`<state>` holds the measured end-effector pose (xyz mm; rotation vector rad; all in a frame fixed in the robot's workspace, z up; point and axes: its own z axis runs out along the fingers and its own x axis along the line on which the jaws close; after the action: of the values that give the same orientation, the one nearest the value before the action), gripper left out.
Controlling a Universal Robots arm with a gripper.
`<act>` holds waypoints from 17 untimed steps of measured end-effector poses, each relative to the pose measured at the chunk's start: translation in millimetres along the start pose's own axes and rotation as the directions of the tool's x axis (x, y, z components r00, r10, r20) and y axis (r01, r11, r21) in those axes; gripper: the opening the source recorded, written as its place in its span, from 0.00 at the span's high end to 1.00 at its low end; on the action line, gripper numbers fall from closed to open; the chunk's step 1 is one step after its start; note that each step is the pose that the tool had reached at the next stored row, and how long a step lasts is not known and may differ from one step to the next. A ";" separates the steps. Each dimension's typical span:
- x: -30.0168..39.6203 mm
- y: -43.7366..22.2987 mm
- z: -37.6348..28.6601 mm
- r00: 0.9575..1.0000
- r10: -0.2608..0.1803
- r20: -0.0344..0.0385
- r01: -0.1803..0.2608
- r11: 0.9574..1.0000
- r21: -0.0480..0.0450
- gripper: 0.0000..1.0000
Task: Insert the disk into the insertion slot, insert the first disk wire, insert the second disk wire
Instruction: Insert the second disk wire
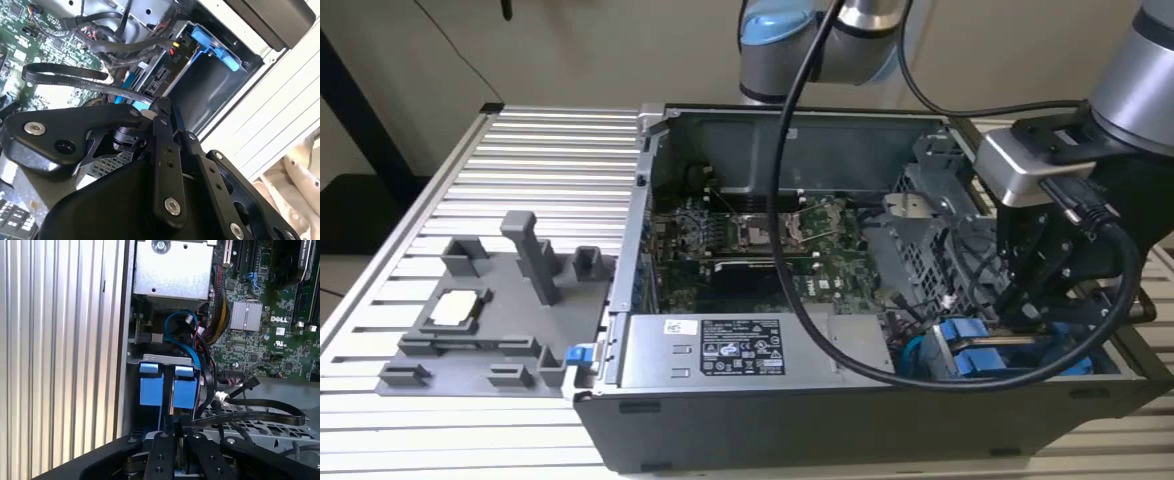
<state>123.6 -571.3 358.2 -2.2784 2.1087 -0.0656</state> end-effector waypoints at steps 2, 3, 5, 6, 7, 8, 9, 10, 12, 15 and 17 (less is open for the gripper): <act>0.0 -0.1 0.6 1.000 0.008 0.024 -0.008 1.000 0.002 0.84; 0.0 -0.1 0.8 0.999 0.012 0.035 -0.012 1.000 0.002 0.84; 0.3 -1.4 0.9 0.999 0.014 0.043 -0.014 1.000 0.002 0.84; 0.8 -2.7 1.0 0.999 0.014 0.043 -0.014 1.000 -0.002 0.84; 1.2 -4.1 1.2 0.999 0.015 0.043 -0.014 1.000 -0.005 0.84; 1.5 -5.6 1.3 0.999 0.015 0.043 -0.014 1.000 -0.008 0.84; 1.8 -7.1 1.5 0.999 0.015 0.044 -0.014 1.000 -0.011 0.84; 2.1 -8.9 1.8 0.999 0.015 0.044 -0.014 1.000 -0.013 0.84; 2.7 -12.3 2.3 0.999 0.015 0.045 -0.014 1.000 -0.018 0.84; 3.5 -17.0 3.0 0.999 0.015 0.045 -0.014 1.000 -0.026 0.84; 3.7 -18.3 3.5 0.999 0.017 0.046 -0.016 0.999 -0.028 0.84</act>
<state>142.3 -573.6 355.8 -2.2546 2.1190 0.0167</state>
